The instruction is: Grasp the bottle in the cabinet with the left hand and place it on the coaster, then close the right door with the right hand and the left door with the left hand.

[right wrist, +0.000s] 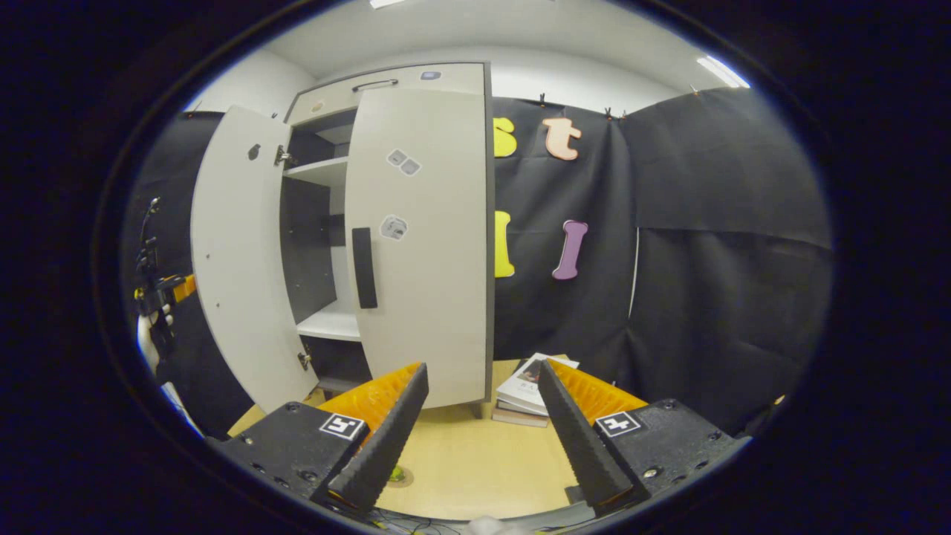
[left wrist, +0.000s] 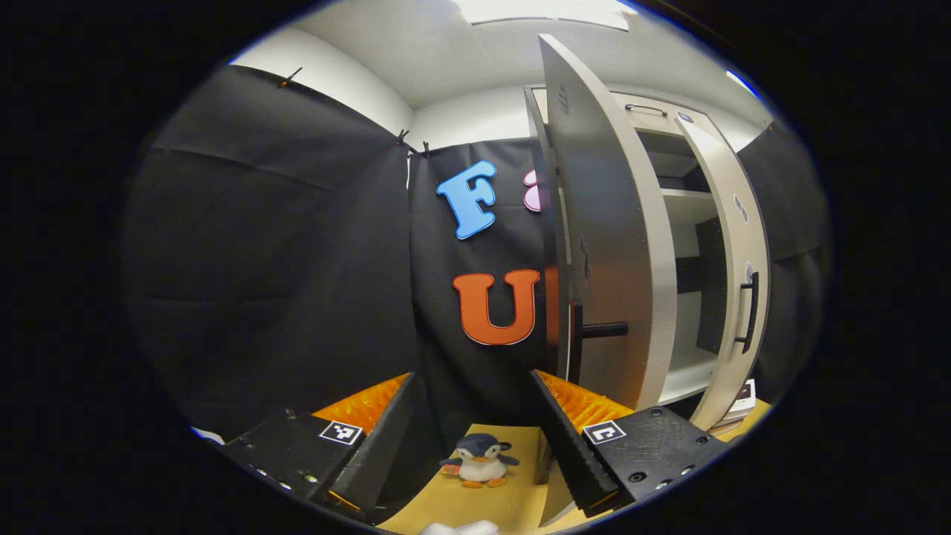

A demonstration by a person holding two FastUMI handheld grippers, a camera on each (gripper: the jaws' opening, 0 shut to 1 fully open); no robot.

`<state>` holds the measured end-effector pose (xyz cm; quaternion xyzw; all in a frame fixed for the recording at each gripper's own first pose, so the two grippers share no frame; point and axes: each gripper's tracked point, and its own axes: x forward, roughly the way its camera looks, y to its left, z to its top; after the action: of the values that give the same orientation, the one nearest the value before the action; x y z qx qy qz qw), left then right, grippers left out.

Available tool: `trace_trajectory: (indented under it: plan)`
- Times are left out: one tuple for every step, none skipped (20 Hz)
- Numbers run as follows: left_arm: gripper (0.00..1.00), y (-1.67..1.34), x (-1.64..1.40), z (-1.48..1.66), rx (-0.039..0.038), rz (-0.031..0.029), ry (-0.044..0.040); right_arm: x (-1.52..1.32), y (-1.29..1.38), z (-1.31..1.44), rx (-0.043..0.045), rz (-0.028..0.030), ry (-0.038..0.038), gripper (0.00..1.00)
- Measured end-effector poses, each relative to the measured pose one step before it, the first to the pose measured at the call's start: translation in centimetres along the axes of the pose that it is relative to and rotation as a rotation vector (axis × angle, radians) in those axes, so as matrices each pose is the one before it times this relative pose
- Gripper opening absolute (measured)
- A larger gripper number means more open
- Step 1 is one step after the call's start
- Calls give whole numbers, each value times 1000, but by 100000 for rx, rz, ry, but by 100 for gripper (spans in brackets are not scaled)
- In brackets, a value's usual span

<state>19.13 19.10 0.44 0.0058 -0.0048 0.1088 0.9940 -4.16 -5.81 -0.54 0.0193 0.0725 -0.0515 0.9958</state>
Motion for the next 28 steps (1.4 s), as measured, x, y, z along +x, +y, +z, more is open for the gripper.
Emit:
trace_trajectory:
  plan:
    - [92, -238, 48, 29, -229, -1002, -612, 29, 20, -211, -246, 106, 440, 98]
    - [92, -272, -184, 6, 89, -664, -155, 64, 24, -125, -182, 351, 383, 98]
    - [92, -309, -61, -6, 506, -503, -159, 11, -32, -64, 46, 316, 462, 98]
    - [96, -103, -79, 193, 1252, 75, -332, 98, 84, -20, 279, 601, 329, 98]
    - [90, -129, -38, 114, 1058, 202, -23, 73, 63, 2, 362, 336, -33, 98]
    - [90, -166, -97, 55, 292, 50, -125, 53, -13, 14, 287, 208, -122, 98]
    - [90, -327, 10, 108, -479, -486, 296, 99, -7, -28, 212, 467, -62, 98]
    - [90, -465, 61, 12, -885, -681, 279, 78, 86, 3, 79, 497, 30, 98]
    - [90, -395, -64, 33, -648, -598, 268, -25, 11, -106, -148, 544, -10, 98]
    - [90, -412, -208, 18, -64, -529, -50, -20, -20, -29, -459, 229, -60, 98]
    - [90, -391, -128, 48, 188, -307, -66, 14, -138, -61, -535, 104, -62, 98]
    - [90, -634, -238, 81, 206, -400, -268, 25, -121, -41, -202, 66, 81, 98]
    - [90, -321, -64, 44, -210, -302, 145, -2, -214, -33, 77, 332, 148, 98]
    - [90, -522, 35, 19, -75, -668, -108, -42, -172, 0, 138, 238, 80, 98]
    - [90, -486, -84, -29, -281, -435, 410, -8, -264, 49, -43, -104, 147, 98]
    - [90, -485, -4, -21, -331, -341, 180, -62, -305, 42, -82, -300, -42, 98]
    - [90, -439, -13, 146, -297, -628, -418, 242, -243, 56, -164, -122, 74, 98]
    - [90, -559, 147, 75, -400, -799, -169, 78, -214, 123, -212, -122, 4, 98]
    - [90, -617, -62, -111, -202, -1022, 194, -9, -222, 67, -197, -147, -110, 98]
    - [94, -694, 54, -21, -112, -1156, 178, -120, -87, 83, -186, -120, -132, 98]
    - [90, -826, -10, 74, -41, -1311, 180, -88, -47, 0, -9, 51, -102, 98]
    - [90, -825, 47, 16, -280, -1163, 315, -170, -62, 44, 328, 9, -58, 98]
    - [90, -833, 203, 136, -218, -1455, -202, -66, 38, 69, 745, 473, -285, 98]
    - [94, -1064, 219, 7, -243, -2057, -182, -23, 157, 160, 523, 506, -345, 98]
    - [92, -1319, 440, 17, -618, -2385, -214, -58, -26, 196, 124, 125, -329, 98]
    - [90, -1203, 481, -9, -698, -1904, 476, -112, -38, 187, 28, 139, -333, 98]
    - [94, -1077, 542, -120, -1497, -431, 341, 256, -105, 129, 213, 131, -409, 98]
    - [94, -759, 566, 41, -1697, -398, -82, 103, -11, 161, 36, 79, -321, 98]
